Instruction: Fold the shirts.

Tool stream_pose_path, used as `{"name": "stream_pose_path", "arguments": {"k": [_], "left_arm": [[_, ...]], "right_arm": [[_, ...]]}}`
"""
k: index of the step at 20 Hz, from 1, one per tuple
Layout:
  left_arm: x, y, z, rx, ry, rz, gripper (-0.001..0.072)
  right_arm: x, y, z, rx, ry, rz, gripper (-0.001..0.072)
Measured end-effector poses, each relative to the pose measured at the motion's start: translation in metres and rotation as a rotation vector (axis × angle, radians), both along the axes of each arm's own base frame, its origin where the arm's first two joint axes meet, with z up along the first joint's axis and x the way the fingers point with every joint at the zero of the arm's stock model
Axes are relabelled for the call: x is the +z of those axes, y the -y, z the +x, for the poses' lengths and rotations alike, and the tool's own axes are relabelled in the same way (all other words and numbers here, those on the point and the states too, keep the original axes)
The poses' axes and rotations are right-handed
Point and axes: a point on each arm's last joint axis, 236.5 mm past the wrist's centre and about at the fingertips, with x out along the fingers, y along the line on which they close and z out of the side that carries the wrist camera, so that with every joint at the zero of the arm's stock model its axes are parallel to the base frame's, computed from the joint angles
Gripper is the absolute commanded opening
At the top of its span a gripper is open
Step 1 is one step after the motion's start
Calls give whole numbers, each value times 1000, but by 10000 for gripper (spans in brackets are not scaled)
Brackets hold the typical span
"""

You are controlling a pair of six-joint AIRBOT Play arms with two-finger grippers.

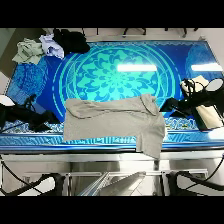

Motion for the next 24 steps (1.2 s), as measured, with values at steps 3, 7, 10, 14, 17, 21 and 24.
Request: {"name": "stream_pose_path", "arguments": {"k": [3,7,10,14,17,21,24], "left_arm": [[-28,14,-10,56,-30,-7,533],[-62,25,-28,117,-90,2,533],[-78,27,-35,152,-122,9,533],[-83,34,-33,173,-112,18,533],[-90,44,-30,165,-113,28,479],[-98,55,-21,150,-73,55,13],[-92,53,-6,147,13,87,12]], "right_arm": [[3,-7,0,-5,13,38,704],[11,-10,0,-5,42,53,704],[15,-11,3,-8,67,51,704],[17,-11,4,-3,84,50,704],[17,-11,5,-2,88,49,703],[17,-11,5,1,90,50,703],[17,-10,1,13,82,49,703]]}}
